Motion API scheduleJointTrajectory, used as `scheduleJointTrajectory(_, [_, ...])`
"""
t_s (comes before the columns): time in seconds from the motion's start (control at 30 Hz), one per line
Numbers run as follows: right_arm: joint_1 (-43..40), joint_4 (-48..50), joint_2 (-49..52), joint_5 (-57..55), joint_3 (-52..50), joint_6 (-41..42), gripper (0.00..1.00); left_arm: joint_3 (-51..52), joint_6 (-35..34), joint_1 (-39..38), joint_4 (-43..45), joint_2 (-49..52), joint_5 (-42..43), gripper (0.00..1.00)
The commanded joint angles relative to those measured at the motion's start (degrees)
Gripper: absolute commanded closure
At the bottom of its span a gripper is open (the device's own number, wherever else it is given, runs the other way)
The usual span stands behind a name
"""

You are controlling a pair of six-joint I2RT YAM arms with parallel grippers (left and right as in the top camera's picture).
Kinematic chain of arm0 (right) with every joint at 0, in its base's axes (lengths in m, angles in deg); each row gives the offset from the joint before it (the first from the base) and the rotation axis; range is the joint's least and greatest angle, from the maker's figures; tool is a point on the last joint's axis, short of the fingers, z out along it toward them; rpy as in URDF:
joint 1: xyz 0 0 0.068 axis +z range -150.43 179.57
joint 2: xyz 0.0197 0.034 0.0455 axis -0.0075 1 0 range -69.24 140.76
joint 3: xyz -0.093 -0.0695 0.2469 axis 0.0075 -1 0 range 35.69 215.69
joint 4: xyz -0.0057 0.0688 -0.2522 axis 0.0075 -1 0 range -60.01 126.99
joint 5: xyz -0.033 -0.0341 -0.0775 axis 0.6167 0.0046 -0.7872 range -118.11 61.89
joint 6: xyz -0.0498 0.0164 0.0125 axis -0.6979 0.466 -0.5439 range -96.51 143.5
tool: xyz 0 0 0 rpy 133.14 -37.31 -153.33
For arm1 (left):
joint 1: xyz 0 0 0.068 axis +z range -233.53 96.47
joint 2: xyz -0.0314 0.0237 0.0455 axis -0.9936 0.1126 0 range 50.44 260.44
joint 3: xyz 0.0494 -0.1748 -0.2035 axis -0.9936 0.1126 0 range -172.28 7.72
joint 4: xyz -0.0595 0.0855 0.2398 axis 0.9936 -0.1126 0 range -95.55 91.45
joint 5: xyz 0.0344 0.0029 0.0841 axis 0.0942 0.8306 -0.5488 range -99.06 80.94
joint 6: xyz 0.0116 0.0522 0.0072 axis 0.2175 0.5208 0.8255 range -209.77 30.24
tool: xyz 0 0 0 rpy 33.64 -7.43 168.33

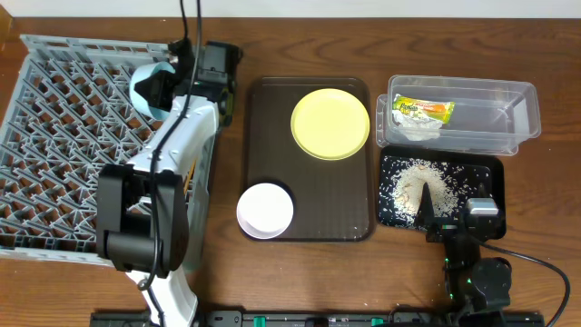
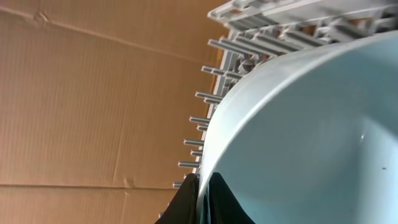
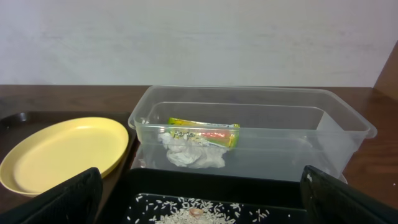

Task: Sort waste into correct bins and load items into the dishwasher
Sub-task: 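Carry the blue bowl with the left gripper and stand it in the rack, then reach the left gripper to the white bowl and grasp its rim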

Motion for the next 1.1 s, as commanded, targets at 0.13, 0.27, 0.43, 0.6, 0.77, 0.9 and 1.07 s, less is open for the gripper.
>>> scheduleJointTrajectory(0.13, [-0.7, 0.0, -0.5, 0.0, -0.2, -0.6, 0.01, -0.1, 0.1, -3.1, -3.1, 1.4, -0.4, 0.78])
scheduleJointTrajectory(0.27, [-0.7, 0.0, -0.5, 0.0, -0.2, -0.6, 0.01, -0.1, -5.3, -4.5, -8.3, 1.2, 0.0, 0.49])
scheduleJointTrajectory(0.43, [-0.7, 0.0, -0.5, 0.0, -0.2, -0.6, 0.01, -0.1, -15.7, -6.9, -20.3, -1.5, 15.4, 0.48])
scheduleJointTrajectory(0.6, [-0.7, 0.0, -0.5, 0.0, -0.2, -0.6, 0.01, -0.2, -20.5, -7.8, -26.5, -8.5, 35.7, 0.44])
scheduleJointTrajectory(0.77, [-0.7, 0.0, -0.5, 0.0, -0.2, -0.6, 0.01, -0.2, -22.0, -8.1, -29.4, -19.1, 69.9, 0.41])
scheduleJointTrajectory(0.9, [-0.7, 0.0, -0.5, 0.0, -0.2, -0.6, 0.01, -0.2, -22.0, -8.5, -35.0, -21.4, 82.1, 0.41])
scheduleJointTrajectory(1.07, [-0.7, 0.0, -0.5, 0.0, -0.2, -0.6, 0.01, 5.2, -22.0, -8.9, -41.7, -21.2, 81.6, 0.44])
